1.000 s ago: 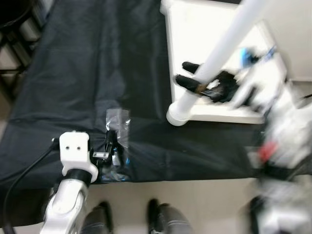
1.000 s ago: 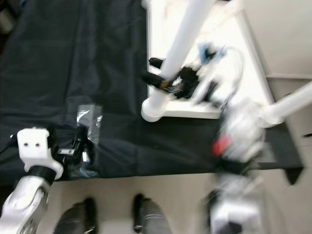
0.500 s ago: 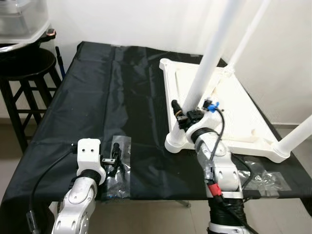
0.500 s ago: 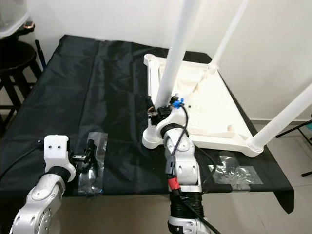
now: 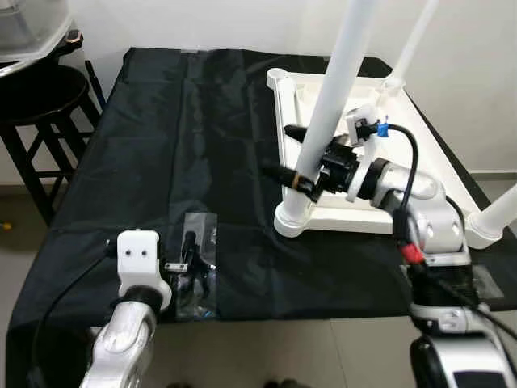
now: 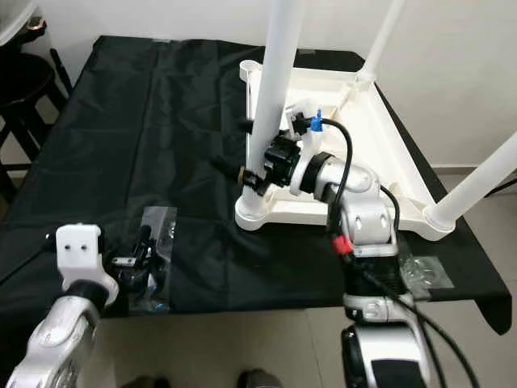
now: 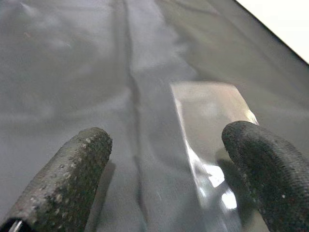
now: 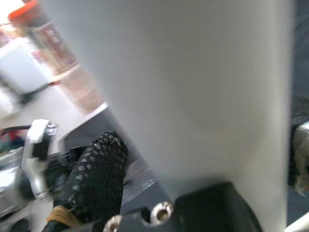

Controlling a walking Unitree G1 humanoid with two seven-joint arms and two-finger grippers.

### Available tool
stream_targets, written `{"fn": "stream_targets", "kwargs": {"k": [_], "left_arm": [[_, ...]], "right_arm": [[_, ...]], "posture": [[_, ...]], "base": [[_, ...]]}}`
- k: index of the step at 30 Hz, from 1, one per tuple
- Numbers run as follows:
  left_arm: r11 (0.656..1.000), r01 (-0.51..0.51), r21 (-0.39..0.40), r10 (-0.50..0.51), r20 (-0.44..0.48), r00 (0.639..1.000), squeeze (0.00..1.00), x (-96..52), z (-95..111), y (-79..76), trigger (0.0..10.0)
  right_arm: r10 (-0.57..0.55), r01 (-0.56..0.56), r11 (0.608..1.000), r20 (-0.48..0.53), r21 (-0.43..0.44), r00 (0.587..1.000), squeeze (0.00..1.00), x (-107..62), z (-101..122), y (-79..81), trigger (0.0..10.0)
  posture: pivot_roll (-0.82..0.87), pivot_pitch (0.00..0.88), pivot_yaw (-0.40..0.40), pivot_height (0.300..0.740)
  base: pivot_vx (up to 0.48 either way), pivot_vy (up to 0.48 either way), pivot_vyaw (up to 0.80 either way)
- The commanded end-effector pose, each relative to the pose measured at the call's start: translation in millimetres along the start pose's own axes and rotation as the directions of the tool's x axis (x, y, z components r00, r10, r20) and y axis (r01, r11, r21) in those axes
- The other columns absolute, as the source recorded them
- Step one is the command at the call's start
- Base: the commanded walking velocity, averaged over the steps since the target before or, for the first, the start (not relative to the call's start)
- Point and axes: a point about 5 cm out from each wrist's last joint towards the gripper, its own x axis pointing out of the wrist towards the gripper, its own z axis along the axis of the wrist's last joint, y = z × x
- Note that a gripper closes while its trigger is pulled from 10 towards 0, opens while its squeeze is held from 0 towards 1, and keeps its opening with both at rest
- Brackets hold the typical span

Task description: Building children table

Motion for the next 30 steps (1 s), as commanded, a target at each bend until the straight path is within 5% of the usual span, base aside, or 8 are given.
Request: {"fn": "stream_targets", "kwargs": {"k": [1, 6, 7, 10, 11, 15, 24, 30], "left_arm": [[1.0, 0.005, -0.004, -0.005, -0.011, 1.0, 0.0, -4.6, 1, -0.8, 10.0], [1.0, 0.009, -0.005, -0.009, -0.006, 1.0, 0.0, -16.3, 8, -2.2, 10.0], [1.0, 0.011, -0.006, -0.011, -0.008, 1.0, 0.0, -21.1, 10, -2.5, 10.0], [1.0, 0.012, -0.006, -0.012, -0.014, 1.0, 0.0, -25.9, 12, -2.6, 10.0], [1.0, 0.012, -0.003, -0.012, -0.021, 1.0, 0.0, -31.0, 14, -2.1, 10.0], [1.0, 0.011, 0.004, -0.011, -0.029, 1.0, 0.0, -36.3, 16, -1.2, 10.0], [1.0, 0.012, 0.011, -0.012, -0.04, 0.999, 0.0, -28.5, 15, -0.1, 10.0], [1.0, 0.003, -0.001, -0.003, -0.049, 0.999, 0.0, -15.5, 5, -0.3, 10.0]], "right_arm": [[0.052, -0.052, 0.999, 0.014, 0.01, 0.999, 1.0, -1.5, 5, -2.9, 10.0], [0.11, -0.11, 0.994, 0.02, 0.015, 0.994, 1.0, -0.6, 19, -18.0, 10.0], [0.133, -0.134, 0.991, 0.026, 0.022, 0.991, 0.0, 0.8, 25, -23.4, 10.0], [0.192, -0.192, 0.981, 0.026, 0.02, 0.981, 0.0, -0.4, 30, -27.7, 10.0], [0.255, -0.256, 0.967, 0.027, 0.011, 0.966, 0.0, -5.3, 39, -31.8, 4.6], [0.323, -0.323, 0.946, 0.044, -0.005, 0.945, 0.0, -12.9, 52, -34.9, 0.0], [0.302, -0.301, 0.953, 0.063, -0.028, 0.951, 0.0, -19.0, 52, -34.2, 0.0], [-0.227, 0.22, 0.966, 0.031, 0.138, 0.974, 0.0, -8.4, 4, -16.1, 0.0]], "posture": [[0.05, 0.304, -0.083, 0.74], [0.07, 0.335, -0.078, 0.74], [0.09, 0.344, -0.077, 0.74], [0.09, 0.356, -0.074, 0.74], [0.1, 0.363, -0.072, 0.74], [0.1, 0.361, -0.063, 0.74], [0.06, 0.325, -0.06, 0.74], [0.01, 0.256, -0.121, 0.74]], "base": [[0.0, 0.0, 0.0], [0.0, 0.0, 0.0], [0.0, 0.0, 0.0], [0.0, 0.0, 0.0], [0.0, 0.0, 0.0], [0.0, 0.0, 0.0], [0.0, 0.0, 0.0], [0.0, 0.0, 0.0]]}}
